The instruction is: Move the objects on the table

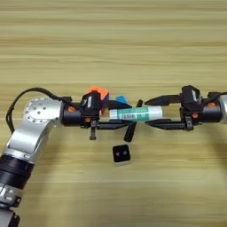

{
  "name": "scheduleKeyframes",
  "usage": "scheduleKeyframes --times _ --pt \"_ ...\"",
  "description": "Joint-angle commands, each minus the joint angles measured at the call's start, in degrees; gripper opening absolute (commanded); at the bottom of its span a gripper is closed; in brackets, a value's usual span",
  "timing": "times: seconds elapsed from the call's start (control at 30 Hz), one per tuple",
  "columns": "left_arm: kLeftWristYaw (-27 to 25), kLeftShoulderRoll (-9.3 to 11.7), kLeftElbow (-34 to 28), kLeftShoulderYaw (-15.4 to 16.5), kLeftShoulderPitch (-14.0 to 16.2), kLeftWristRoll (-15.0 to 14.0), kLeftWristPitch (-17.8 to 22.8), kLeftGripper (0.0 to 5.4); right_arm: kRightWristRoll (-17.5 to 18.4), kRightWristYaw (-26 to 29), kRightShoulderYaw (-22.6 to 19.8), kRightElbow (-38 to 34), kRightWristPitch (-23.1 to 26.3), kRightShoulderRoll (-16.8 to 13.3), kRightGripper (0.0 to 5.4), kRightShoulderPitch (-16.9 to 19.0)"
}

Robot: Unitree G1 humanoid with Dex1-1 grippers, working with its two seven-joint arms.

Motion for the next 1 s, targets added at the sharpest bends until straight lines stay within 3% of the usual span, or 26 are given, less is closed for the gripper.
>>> scheduleKeyframes --times 0.03,0.23,1.0 --pt "0.02 -0.05 -0.69 -0.40 -0.87 0.04 0.06 1.62 -0.21 -0.02 0.09 -0.26 -0.43 -0.11 1.97 0.24" --pt "0.05 -0.07 -0.71 -0.41 -0.91 -0.01 -0.05 1.62 -0.18 0.15 0.08 -0.20 -0.51 -0.02 1.73 0.24" --pt "0.70 -0.52 -0.20 -0.50 -1.42 0.45 -0.89 1.62 -0.24 1.28 0.25 -0.37 -0.40 -0.86 1.68 0.71"
